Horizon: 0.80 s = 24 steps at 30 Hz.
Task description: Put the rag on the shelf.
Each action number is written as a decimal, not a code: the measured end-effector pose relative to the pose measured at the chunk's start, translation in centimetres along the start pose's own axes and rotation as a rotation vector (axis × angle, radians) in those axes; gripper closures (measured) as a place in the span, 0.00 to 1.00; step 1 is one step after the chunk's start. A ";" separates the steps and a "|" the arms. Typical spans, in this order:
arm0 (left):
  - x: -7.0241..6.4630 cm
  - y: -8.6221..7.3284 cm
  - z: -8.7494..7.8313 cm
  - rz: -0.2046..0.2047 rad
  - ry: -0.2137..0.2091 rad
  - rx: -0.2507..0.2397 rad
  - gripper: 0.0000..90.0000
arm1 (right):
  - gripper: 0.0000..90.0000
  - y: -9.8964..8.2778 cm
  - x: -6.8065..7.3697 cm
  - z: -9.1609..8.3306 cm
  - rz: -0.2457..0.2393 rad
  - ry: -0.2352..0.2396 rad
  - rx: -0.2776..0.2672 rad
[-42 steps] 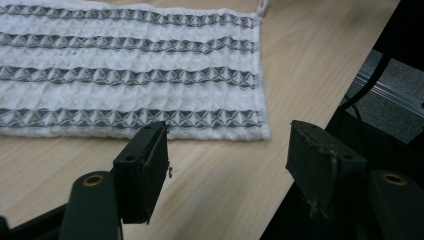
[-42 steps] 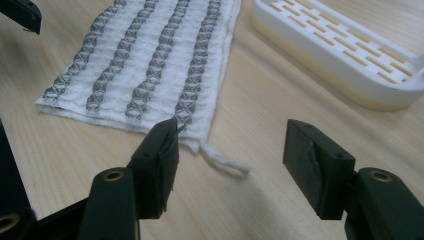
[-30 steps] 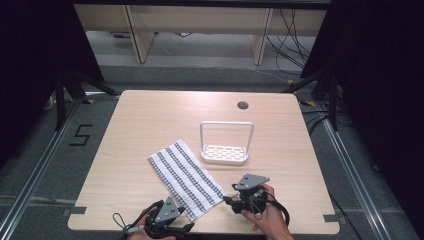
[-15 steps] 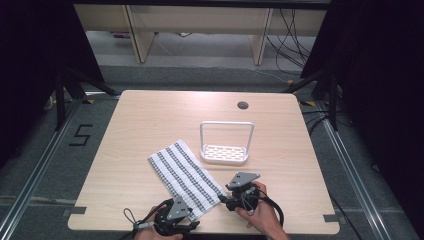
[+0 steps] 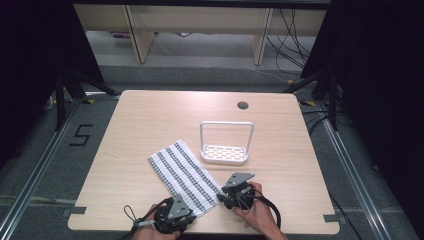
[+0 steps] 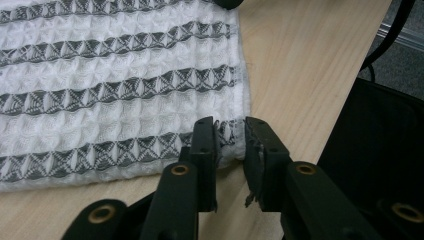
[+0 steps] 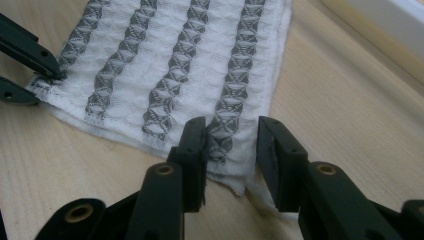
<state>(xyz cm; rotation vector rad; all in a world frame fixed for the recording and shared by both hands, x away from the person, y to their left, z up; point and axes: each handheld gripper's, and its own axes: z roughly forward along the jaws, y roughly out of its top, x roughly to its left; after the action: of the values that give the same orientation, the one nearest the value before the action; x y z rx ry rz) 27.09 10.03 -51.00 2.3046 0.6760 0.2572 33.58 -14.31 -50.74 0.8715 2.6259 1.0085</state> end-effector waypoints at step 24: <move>0.6 1.1 -2.2 0.030 0.009 -0.051 0.96 | 0.96 1.0 0.3 -2.1 0.053 0.051 -0.086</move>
<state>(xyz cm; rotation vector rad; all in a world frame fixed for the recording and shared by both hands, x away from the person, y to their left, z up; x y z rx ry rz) 27.22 11.00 -48.64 2.2680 0.6329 0.2959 33.06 -14.70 -48.51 0.9120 2.5919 1.1630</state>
